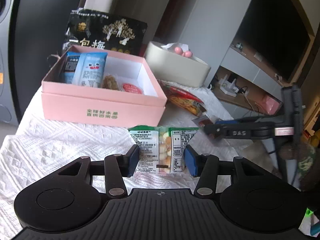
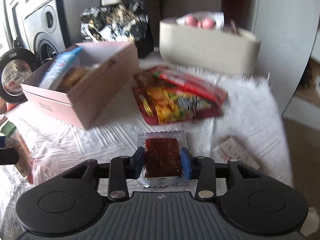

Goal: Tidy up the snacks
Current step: 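Grasp the brown date-cake packet with the right tool while the left lifts its packet, then carry both packets over the pink box and open both tools to drop them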

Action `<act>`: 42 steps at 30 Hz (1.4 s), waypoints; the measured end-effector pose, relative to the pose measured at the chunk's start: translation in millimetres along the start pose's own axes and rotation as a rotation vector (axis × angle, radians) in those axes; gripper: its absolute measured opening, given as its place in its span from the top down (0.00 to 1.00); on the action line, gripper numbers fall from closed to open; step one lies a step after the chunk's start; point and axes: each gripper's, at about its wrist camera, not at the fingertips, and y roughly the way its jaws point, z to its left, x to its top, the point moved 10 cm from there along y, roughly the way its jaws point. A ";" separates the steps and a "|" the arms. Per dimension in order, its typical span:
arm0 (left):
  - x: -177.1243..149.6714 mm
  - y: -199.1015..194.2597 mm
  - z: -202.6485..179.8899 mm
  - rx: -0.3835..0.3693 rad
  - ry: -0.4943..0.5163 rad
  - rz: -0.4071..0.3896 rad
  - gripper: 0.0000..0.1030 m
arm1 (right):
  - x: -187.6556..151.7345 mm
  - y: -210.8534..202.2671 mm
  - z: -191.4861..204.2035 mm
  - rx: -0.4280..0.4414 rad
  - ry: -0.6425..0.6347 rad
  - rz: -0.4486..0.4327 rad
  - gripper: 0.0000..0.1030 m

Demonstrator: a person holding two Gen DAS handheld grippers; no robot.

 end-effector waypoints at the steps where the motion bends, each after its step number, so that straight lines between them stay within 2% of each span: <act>1: 0.6 -1.9 -2.1 -0.002 0.005 -0.002 0.47 | 3.8 -7.5 4.6 -0.001 -0.022 -0.021 0.63; 6: -0.4 -15.6 -14.7 0.003 0.064 0.008 0.47 | 16.8 -48.0 35.4 0.073 -0.074 -0.094 0.63; 14: 1.4 -56.2 -13.3 0.079 0.186 0.037 0.47 | 6.9 -98.9 97.8 0.239 -0.173 -0.126 0.63; 18: 36.4 -74.6 6.0 0.162 0.218 -0.022 0.47 | 11.2 -118.2 112.7 0.280 -0.188 -0.157 0.63; 21: 78.7 -74.7 24.2 0.167 0.168 -0.093 0.47 | 14.8 -127.3 119.4 0.310 -0.187 -0.173 0.63; 23: 109.0 -64.1 38.5 0.166 0.096 -0.142 0.47 | 15.4 -131.0 125.5 0.322 -0.198 -0.183 0.63; 25: 131.6 -40.0 48.2 0.148 0.046 -0.137 0.47 | 14.8 -130.2 130.9 0.331 -0.208 -0.182 0.63; 27: 140.1 -5.2 52.0 0.124 0.037 -0.068 0.47 | 14.0 -127.6 134.4 0.337 -0.212 -0.176 0.63; 30: 128.6 58.8 58.6 0.133 0.057 0.085 0.47 | 15.1 -122.1 135.4 0.328 -0.213 -0.167 0.63; 33: 112.0 96.4 60.8 0.173 0.140 0.149 0.47 | 20.4 -115.4 130.0 0.298 -0.213 -0.168 0.63; 35: 109.5 104.1 62.2 0.179 0.162 0.132 0.47 | 26.2 -109.1 124.3 0.279 -0.207 -0.167 0.63; 37: 113.1 99.5 63.2 0.143 0.127 0.089 0.47 | 36.8 -100.0 118.1 0.255 -0.198 -0.174 0.63; 40: 132.7 71.2 65.2 0.070 0.038 -0.018 0.47 | 59.5 -83.0 111.8 0.216 -0.168 -0.199 0.63; 42: 145.7 46.7 71.5 0.067 -0.002 -0.095 0.47 | 77.5 -66.4 111.4 0.202 -0.151 -0.213 0.63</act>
